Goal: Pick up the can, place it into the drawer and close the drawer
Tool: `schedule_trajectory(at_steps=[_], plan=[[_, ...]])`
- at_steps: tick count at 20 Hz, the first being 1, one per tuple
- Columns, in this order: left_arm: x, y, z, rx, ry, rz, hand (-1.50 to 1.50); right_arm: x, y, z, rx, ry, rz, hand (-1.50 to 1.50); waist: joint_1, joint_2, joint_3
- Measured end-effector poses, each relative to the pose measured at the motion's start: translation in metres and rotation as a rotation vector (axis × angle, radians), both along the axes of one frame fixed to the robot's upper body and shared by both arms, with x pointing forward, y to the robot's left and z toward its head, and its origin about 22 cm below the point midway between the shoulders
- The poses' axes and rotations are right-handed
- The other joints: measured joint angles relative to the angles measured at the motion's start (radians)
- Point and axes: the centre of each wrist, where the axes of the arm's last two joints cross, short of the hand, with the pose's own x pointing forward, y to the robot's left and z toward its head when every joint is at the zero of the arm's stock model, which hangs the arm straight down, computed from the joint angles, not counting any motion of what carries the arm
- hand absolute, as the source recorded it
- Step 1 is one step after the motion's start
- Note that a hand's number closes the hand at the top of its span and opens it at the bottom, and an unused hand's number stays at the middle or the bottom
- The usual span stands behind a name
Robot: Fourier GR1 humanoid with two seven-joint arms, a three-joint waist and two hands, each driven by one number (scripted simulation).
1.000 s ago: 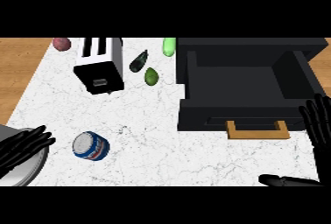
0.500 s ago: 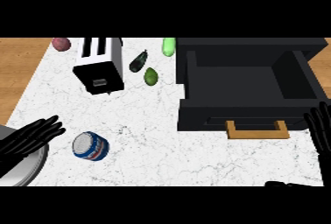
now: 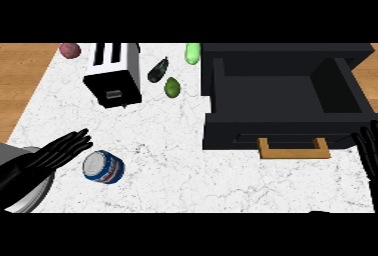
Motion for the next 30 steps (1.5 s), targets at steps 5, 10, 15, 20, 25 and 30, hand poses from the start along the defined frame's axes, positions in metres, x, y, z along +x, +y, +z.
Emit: schedule_trajectory(at_steps=[5, 10, 15, 20, 25, 30], plan=[[0.008, -0.003, -0.027, 0.009, 0.007, 0.024, -1.5, 0.001, 0.002, -0.001, 0.0, 0.0, 0.0, -1.5, -0.001, 0.0, 0.0], [0.017, 0.001, -0.045, 0.027, 0.011, 0.052, -1.5, 0.004, -0.001, 0.005, 0.003, -0.001, 0.003, -1.5, -0.001, 0.0, 0.0], [0.025, 0.012, -0.064, 0.064, 0.028, 0.097, -1.5, -0.003, 0.0, -0.004, 0.006, -0.003, 0.012, -1.5, -0.003, 0.001, 0.0], [0.031, 0.025, -0.073, 0.1, 0.039, 0.13, -1.5, 0.001, 0.002, -0.011, 0.003, -0.001, 0.011, -1.5, -0.002, 0.001, 0.0], [0.034, 0.029, -0.093, 0.135, 0.041, 0.155, -1.5, 0.002, 0.002, -0.005, -0.004, -0.011, 0.013, -1.5, -0.005, 0.002, -0.001], [0.035, 0.036, -0.106, 0.158, 0.049, 0.174, -1.5, 0.001, -0.003, -0.004, -0.002, -0.015, 0.005, -1.5, -0.005, 0.002, 0.0]])
